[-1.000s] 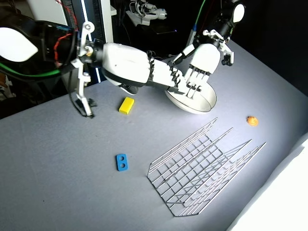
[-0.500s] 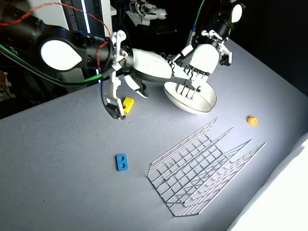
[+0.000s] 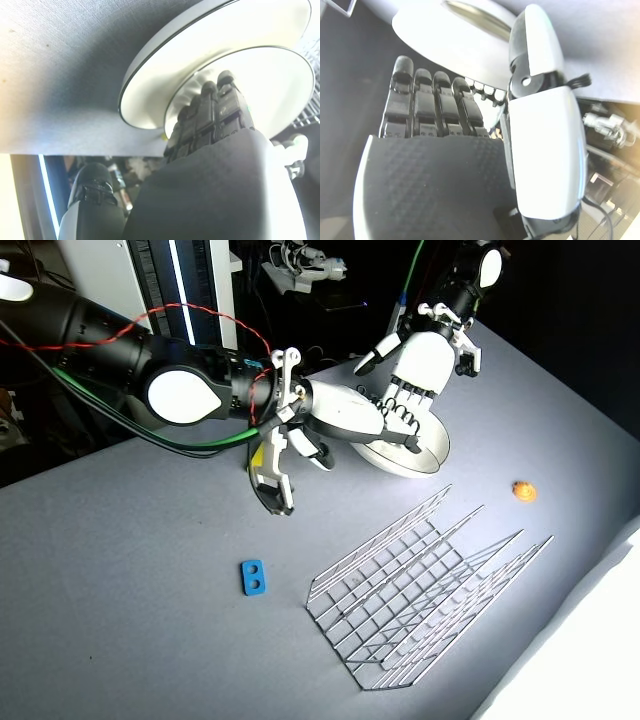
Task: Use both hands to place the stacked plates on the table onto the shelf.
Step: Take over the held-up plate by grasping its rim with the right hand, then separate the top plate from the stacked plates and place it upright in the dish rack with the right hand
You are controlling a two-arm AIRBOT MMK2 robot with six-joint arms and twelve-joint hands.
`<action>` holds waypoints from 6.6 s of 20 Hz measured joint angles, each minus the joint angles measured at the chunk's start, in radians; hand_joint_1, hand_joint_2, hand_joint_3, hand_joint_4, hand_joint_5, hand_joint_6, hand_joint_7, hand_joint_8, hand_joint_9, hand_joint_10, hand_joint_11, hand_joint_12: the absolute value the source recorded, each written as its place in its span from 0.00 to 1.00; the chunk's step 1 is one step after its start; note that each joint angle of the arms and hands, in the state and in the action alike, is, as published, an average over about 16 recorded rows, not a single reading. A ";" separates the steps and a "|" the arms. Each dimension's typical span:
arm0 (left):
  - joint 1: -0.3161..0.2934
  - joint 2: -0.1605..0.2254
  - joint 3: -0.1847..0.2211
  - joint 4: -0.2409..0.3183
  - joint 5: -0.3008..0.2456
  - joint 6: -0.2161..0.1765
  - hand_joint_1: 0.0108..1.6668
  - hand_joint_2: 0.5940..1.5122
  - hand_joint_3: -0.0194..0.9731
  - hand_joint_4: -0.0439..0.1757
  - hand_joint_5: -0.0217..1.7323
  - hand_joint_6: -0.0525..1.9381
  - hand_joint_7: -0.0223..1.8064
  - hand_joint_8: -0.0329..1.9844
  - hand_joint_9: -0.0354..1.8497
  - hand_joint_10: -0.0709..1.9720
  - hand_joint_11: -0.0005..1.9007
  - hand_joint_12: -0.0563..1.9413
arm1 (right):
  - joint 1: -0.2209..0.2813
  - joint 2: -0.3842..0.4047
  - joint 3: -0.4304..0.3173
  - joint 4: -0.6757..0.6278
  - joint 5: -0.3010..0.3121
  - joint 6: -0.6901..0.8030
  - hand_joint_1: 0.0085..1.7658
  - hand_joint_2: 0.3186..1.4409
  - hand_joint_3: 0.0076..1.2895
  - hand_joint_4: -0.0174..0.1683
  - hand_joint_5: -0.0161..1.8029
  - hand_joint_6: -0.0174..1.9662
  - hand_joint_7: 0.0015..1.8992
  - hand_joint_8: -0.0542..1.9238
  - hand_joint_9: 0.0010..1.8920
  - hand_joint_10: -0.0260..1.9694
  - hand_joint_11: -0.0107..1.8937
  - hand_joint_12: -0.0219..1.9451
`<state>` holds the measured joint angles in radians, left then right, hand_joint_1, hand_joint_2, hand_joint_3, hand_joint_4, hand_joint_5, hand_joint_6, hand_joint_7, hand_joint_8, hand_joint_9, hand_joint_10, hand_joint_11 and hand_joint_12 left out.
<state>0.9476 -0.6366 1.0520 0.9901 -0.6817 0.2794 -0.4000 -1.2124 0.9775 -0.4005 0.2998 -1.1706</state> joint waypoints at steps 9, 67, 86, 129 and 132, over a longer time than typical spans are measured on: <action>0.007 -0.001 0.000 -0.015 -0.002 0.000 0.00 0.56 0.03 0.15 0.01 0.01 0.01 0.01 0.03 0.04 0.01 0.03 | 0.001 -0.095 0.061 0.001 -0.014 -0.051 0.61 0.69 0.01 0.11 0.09 0.02 0.08 0.03 0.08 0.02 0.02 0.36; -0.211 0.067 0.272 -0.308 0.064 0.013 0.01 0.55 0.03 0.18 0.04 0.03 0.04 0.02 0.03 0.04 0.01 0.03 | 0.111 0.003 -0.046 0.172 0.170 -0.122 0.67 0.58 0.01 0.16 0.55 0.49 0.58 0.44 0.70 0.04 0.49 0.56; -0.246 0.064 0.315 -0.075 -0.074 0.013 0.01 0.55 0.03 0.18 0.04 0.03 0.04 0.02 0.03 0.04 0.01 0.03 | 0.220 0.173 -0.123 0.397 0.229 -0.143 0.67 0.58 0.00 0.16 0.55 0.49 0.59 0.43 0.71 0.03 0.48 0.56; -0.239 0.006 0.381 0.538 -0.395 -0.018 0.01 0.55 0.03 0.18 0.04 0.03 0.04 0.02 0.03 0.04 0.01 0.03 | 0.309 0.038 0.270 0.874 -0.095 0.086 0.68 0.61 0.01 0.11 0.52 0.52 0.56 0.46 0.70 0.02 0.47 0.57; -0.227 0.007 0.363 0.527 -0.347 -0.019 0.01 0.56 0.03 0.18 0.04 0.03 0.04 0.02 0.03 0.04 0.01 0.03 | 0.300 0.025 0.295 0.873 -0.108 0.112 0.68 0.62 0.01 0.11 0.51 0.52 0.56 0.47 0.70 0.02 0.47 0.57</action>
<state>0.7209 -0.6300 1.4147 1.5172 -1.0288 0.2609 -0.1004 -1.1877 1.2722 0.4723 0.1916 -1.0588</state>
